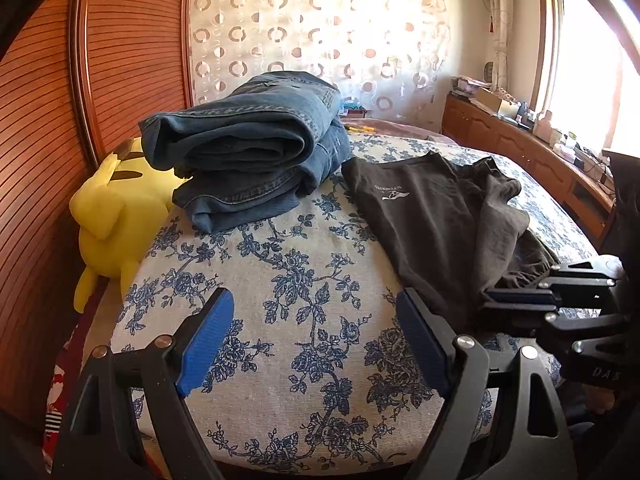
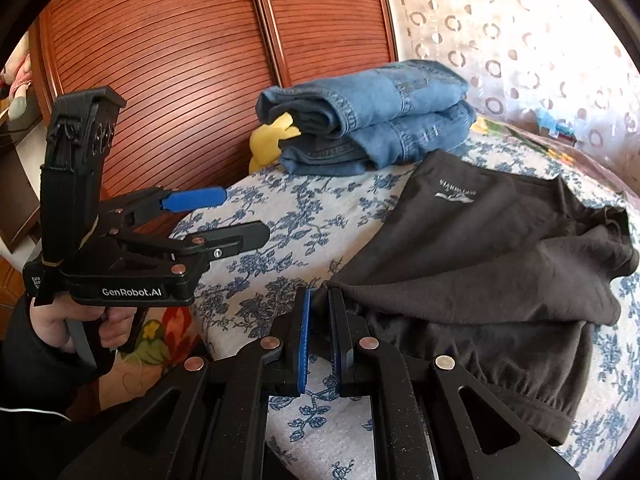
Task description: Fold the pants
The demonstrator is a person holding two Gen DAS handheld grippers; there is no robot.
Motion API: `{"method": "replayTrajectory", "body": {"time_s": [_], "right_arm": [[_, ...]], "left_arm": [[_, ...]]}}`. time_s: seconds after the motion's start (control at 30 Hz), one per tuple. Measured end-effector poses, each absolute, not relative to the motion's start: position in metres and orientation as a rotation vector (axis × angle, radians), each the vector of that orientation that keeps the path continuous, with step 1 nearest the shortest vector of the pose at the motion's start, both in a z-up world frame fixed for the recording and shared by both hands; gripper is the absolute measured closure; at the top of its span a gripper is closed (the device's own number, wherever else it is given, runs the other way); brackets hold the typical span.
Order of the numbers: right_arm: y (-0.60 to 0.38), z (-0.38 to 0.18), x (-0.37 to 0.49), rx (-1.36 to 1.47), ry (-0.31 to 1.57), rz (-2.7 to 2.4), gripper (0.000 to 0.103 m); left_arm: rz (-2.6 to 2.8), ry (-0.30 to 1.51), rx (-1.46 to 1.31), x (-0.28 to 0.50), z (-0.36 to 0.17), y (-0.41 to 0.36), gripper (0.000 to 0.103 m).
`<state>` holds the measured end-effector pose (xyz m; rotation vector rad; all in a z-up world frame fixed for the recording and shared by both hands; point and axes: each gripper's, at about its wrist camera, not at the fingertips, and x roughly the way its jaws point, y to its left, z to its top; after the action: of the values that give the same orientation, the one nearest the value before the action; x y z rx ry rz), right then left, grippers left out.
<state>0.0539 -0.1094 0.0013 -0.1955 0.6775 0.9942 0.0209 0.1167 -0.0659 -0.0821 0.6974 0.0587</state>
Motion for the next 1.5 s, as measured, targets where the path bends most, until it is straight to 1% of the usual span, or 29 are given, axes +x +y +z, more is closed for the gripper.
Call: {"method": "replayTrajectory", "body": {"time_s": [0.07, 0.13, 0.2, 0.27, 0.33, 0.57, 0.83, 0.93, 1.07, 1.17, 1.5], "right_arm": [[-0.109, -0.002, 0.057, -0.190, 0.694, 0.994, 0.094], [-0.109, -0.003, 0.060, -0.185, 0.707, 0.984, 0.090], [-0.110, -0.002, 0.060, -0.180, 0.710, 0.980, 0.088], [-0.113, 0.000, 0.059, -0.179, 0.699, 0.973, 0.083], [-0.117, 0.004, 0.057, -0.178, 0.682, 0.962, 0.074], [-0.161, 0.015, 0.052, -0.158, 0.626, 0.857, 0.074], [-0.219, 0.019, 0.082, -0.149, 0.619, 0.658, 0.073], [-0.228, 0.019, 0.094, -0.154, 0.624, 0.603, 0.072], [-0.226, 0.014, 0.115, -0.173, 0.652, 0.556, 0.072], [-0.224, 0.010, 0.130, -0.177, 0.689, 0.546, 0.072], [-0.210, 0.003, 0.171, -0.156, 0.767, 0.573, 0.072]], "left_arm": [[0.057, 0.700, -0.082, 0.022, -0.067, 0.116, 0.019], [0.053, 0.702, -0.082, 0.022, -0.068, 0.115, 0.019], [0.047, 0.704, -0.079, 0.022, -0.068, 0.113, 0.019], [0.039, 0.706, -0.077, 0.023, -0.069, 0.110, 0.019], [0.033, 0.708, -0.074, 0.023, -0.070, 0.107, 0.019], [-0.011, 0.700, -0.058, 0.027, -0.067, 0.091, 0.019], [-0.084, 0.699, -0.042, 0.033, -0.067, 0.069, 0.019], [-0.106, 0.712, -0.033, 0.036, -0.071, 0.061, 0.022], [-0.128, 0.727, -0.028, 0.039, -0.075, 0.056, 0.030], [-0.140, 0.734, -0.023, 0.039, -0.078, 0.052, 0.034], [-0.140, 0.774, -0.010, 0.043, -0.091, 0.048, 0.035]]}}
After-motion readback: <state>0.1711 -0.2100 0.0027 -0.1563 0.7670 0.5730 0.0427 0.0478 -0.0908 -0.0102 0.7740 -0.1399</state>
